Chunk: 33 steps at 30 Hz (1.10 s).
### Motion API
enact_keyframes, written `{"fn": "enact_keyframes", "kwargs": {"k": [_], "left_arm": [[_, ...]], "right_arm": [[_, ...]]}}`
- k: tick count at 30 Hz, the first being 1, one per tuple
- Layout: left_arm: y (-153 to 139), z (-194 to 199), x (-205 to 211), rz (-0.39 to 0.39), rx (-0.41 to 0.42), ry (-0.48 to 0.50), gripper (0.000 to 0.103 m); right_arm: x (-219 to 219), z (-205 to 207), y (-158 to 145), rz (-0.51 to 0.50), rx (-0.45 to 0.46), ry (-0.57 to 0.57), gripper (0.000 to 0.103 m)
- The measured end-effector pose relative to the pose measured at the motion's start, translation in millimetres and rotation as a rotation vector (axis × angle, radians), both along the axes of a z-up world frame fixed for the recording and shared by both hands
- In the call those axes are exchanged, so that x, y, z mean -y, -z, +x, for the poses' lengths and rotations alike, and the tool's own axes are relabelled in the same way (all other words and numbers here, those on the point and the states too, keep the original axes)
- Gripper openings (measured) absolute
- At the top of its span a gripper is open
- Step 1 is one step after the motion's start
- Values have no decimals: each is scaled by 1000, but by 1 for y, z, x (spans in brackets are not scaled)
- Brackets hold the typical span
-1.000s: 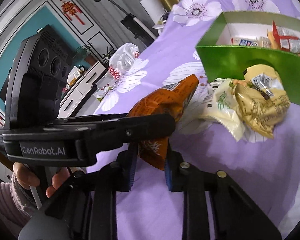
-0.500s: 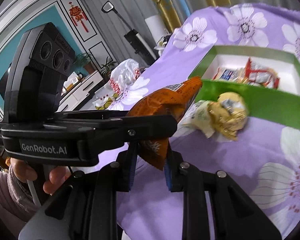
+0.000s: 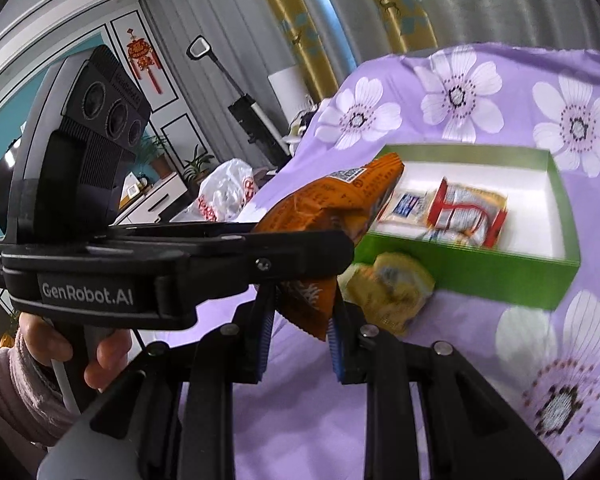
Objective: Organize snacks
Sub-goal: 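Lift the orange snack bag and carry it over the green box, then lower the orange bag into the green box and open the right tool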
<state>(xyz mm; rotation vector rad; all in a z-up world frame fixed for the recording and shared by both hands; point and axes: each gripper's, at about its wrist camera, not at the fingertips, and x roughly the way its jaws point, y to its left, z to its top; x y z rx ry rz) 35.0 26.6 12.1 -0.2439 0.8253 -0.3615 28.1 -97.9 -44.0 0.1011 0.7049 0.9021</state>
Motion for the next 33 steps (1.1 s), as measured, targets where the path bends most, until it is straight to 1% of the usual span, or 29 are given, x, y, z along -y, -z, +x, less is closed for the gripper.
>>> {"fn": "enact_keyframes", "kwargs": {"k": [6,10,14,21,30,33], "left_arm": [[-11,35,-9,-19,8,-3,47],[-9,56,-15,-30,-10,-9,47],[3,74,-21,-31,-35,-18,47],[32,102,-34,-68,-104,-38,47],[53,122,-42,-86,-157,-56,47],[60,127,-45,-94,-173,-63,47]], "right_arm": [[-2,32,-16,-11,34,5,25],[-4,51,-17,-13,19,7,25],[-8,69,-8,-15,-18,5,25],[-18,98,13,-47,-81,12,25],[-29,120,29,-84,-137,22,25],[-33,125,32,-106,-149,25,27]]}}
